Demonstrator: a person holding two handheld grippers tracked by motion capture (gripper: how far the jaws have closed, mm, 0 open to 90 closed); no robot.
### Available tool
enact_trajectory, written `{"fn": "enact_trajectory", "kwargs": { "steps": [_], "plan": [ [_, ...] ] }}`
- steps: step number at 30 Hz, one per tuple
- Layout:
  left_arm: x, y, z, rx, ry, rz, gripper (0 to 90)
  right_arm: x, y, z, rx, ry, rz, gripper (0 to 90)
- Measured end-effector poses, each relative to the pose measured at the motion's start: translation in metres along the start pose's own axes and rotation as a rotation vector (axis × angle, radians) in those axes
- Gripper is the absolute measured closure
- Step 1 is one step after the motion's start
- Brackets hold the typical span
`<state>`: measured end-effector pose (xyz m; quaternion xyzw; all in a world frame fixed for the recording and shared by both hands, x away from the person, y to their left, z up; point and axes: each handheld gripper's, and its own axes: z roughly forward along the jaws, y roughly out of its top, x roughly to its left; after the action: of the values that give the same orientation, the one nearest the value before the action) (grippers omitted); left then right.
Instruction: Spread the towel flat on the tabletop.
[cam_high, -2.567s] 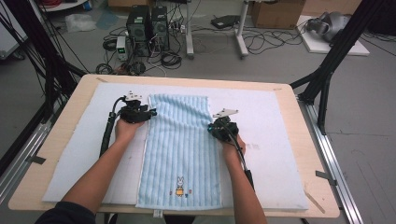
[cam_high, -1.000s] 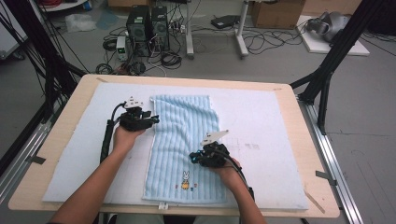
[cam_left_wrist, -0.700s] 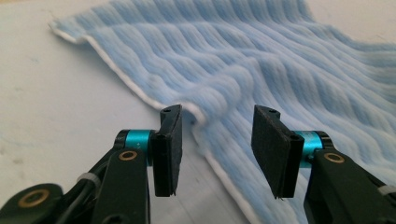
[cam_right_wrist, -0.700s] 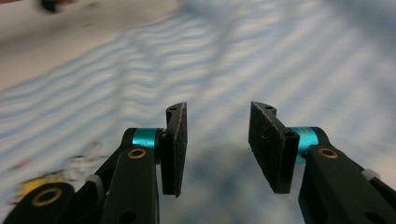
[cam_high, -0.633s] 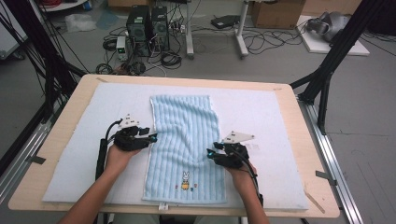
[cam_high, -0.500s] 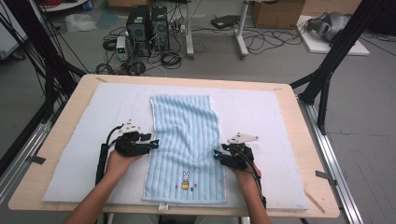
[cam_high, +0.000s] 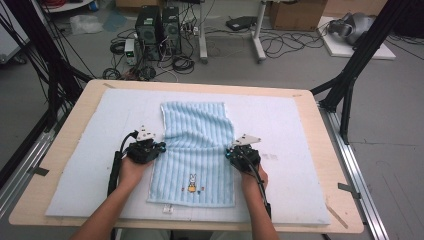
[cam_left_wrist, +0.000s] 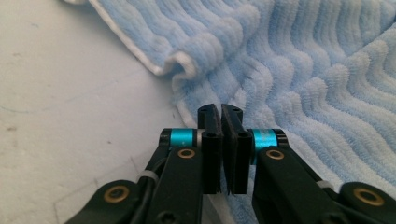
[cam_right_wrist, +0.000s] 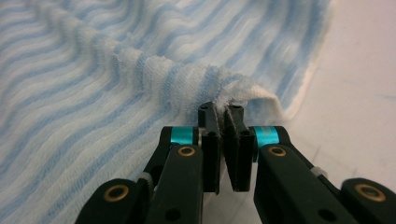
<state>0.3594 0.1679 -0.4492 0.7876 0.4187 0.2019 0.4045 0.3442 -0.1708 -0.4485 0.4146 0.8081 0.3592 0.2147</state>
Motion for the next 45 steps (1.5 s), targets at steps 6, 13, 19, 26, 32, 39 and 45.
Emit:
{"fn": "enact_trajectory", "kwargs": {
  "steps": [6, 13, 19, 26, 32, 39, 45],
  "plan": [
    [0.004, -0.007, -0.009, 0.011, -0.083, -0.066, 49.4, -0.002, -0.002, -0.005, -0.025, -0.021, 0.026, 64.4],
    [0.001, -0.019, -0.03, -0.033, -0.148, -0.089, 49.4, 0.003, -0.017, -0.027, -0.038, 0.057, 0.023, 46.3],
    [-0.003, -0.028, -0.036, -0.022, -0.194, -0.077, 50.2, 0.011, -0.026, -0.04, -0.093, 0.155, 0.009, 38.3],
    [-0.014, -0.031, -0.038, 0.021, -0.23, -0.013, 55.0, 0.022, -0.032, -0.043, -0.048, 0.246, -0.069, 55.8],
    [-0.023, -0.033, -0.041, 0.033, -0.224, 0.063, 81.9, 0.02, -0.035, -0.041, 0.004, 0.296, -0.076, 81.1],
    [-0.035, -0.043, -0.054, 0.037, -0.282, 0.051, 84.4, 0.02, -0.042, -0.048, 0.022, 0.38, -0.072, 85.3],
    [-0.041, -0.053, -0.068, 0.047, -0.321, 0.034, 84.3, 0.027, -0.048, -0.06, 0.046, 0.402, -0.099, 85.2]
  ]
}}
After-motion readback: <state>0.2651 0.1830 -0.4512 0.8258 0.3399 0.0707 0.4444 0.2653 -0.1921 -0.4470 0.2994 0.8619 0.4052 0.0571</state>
